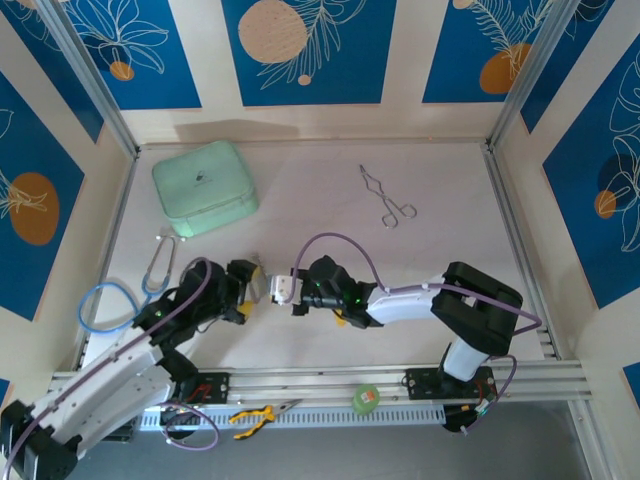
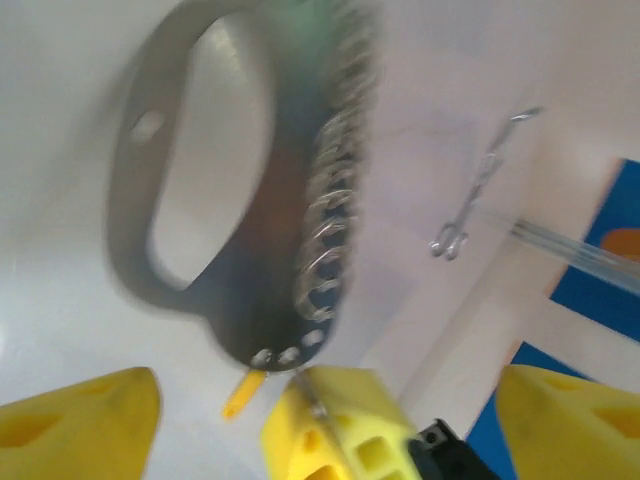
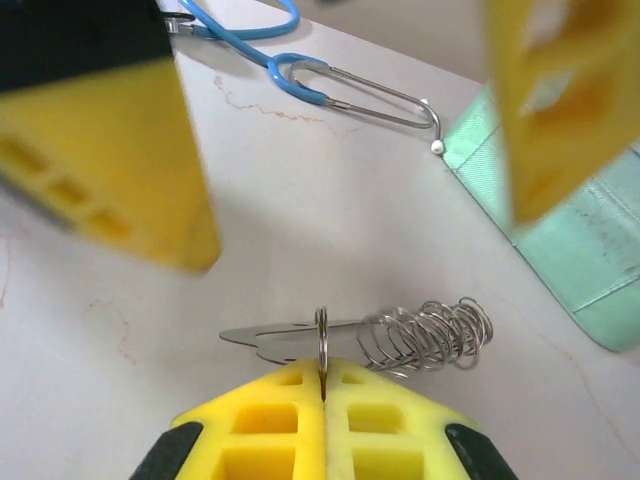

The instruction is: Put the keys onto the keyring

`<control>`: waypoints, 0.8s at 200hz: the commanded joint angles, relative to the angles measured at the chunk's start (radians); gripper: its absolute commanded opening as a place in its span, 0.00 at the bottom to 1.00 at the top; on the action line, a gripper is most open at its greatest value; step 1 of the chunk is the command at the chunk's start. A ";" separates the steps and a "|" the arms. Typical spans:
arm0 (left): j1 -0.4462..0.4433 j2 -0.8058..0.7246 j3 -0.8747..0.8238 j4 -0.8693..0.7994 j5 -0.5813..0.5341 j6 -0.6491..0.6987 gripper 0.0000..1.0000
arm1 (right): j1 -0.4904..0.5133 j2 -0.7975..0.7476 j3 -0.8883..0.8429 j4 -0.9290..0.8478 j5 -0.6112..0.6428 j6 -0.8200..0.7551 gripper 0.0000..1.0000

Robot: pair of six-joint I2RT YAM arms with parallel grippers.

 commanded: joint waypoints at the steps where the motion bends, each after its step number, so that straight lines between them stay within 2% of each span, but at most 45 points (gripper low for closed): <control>1: -0.005 -0.112 -0.011 0.080 -0.325 0.422 0.91 | -0.063 -0.063 0.015 -0.057 -0.169 0.113 0.00; 17: -0.002 -0.160 -0.039 0.256 -0.391 0.854 0.89 | -0.108 -0.094 0.041 -0.145 -0.287 0.157 0.00; 28: -0.002 -0.166 -0.048 0.346 -0.360 1.133 0.87 | -0.137 -0.114 0.052 -0.187 -0.351 0.173 0.00; 41: -0.002 -0.152 -0.019 0.347 -0.308 1.399 0.84 | -0.164 -0.133 0.066 -0.232 -0.412 0.182 0.00; 62: -0.003 -0.114 0.027 0.261 -0.098 1.797 0.79 | -0.196 -0.153 0.087 -0.304 -0.479 0.170 0.00; 82: -0.002 -0.073 0.075 0.102 0.103 2.089 0.79 | -0.217 -0.164 0.119 -0.386 -0.527 0.133 0.00; 91: -0.003 -0.054 0.089 0.028 0.180 2.222 0.73 | -0.224 -0.167 0.136 -0.429 -0.547 0.109 0.00; 112: -0.005 -0.014 0.098 -0.058 0.191 2.382 0.64 | -0.233 -0.170 0.172 -0.522 -0.558 0.050 0.00; 124: -0.004 -0.007 0.089 -0.058 0.205 2.435 0.63 | -0.235 -0.174 0.192 -0.564 -0.554 0.027 0.00; 138: -0.004 -0.013 0.067 -0.022 0.248 2.466 0.60 | -0.235 -0.178 0.207 -0.591 -0.553 0.016 0.00; 160: -0.004 -0.016 0.026 0.064 0.304 2.477 0.50 | -0.227 -0.185 0.219 -0.603 -0.560 0.014 0.00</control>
